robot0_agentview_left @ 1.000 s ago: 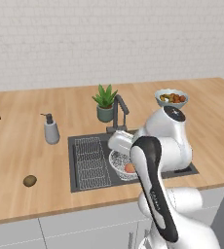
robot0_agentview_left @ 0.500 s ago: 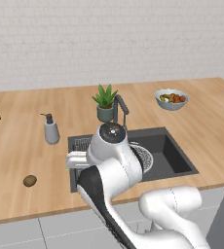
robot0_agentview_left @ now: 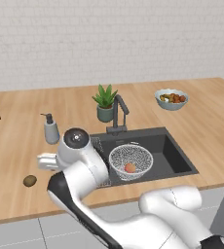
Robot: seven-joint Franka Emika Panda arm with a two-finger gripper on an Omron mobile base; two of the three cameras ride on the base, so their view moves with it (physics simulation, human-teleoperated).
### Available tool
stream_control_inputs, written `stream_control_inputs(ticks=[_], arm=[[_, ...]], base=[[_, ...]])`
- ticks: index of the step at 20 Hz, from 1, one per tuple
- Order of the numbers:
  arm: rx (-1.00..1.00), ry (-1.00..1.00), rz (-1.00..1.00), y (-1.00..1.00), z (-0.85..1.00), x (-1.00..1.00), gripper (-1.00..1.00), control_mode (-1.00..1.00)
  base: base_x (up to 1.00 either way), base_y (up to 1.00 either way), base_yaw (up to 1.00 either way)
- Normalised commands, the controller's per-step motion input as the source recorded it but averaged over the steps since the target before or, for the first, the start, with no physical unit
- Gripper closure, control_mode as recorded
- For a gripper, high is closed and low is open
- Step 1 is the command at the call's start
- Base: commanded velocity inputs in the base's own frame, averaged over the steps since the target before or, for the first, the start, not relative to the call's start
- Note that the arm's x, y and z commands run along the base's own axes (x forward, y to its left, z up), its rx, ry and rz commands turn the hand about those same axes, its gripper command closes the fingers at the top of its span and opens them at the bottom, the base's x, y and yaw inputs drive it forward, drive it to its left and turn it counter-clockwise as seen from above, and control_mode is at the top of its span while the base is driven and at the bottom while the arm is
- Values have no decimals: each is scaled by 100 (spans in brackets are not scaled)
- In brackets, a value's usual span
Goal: Put the colander in the sink, put the peach, kiwi in the colander, and turn on the sink faucet and pour water over the colander.
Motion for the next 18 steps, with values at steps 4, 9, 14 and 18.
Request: stream_control_inputs(ticks=[4, 9, 14, 18], arm=[[0, 17, -8, 77, -45, 58, -100, -100], [0, 30, -8, 77, -42, 61, -100, -100], [-3, 23, -8, 70, -48, 58, -100, -100], [-1, 9, -12, 55, -53, 46, -100, -100]], base=[[0, 0, 0], [0, 0, 0], [0, 0, 0], [0, 0, 0]])
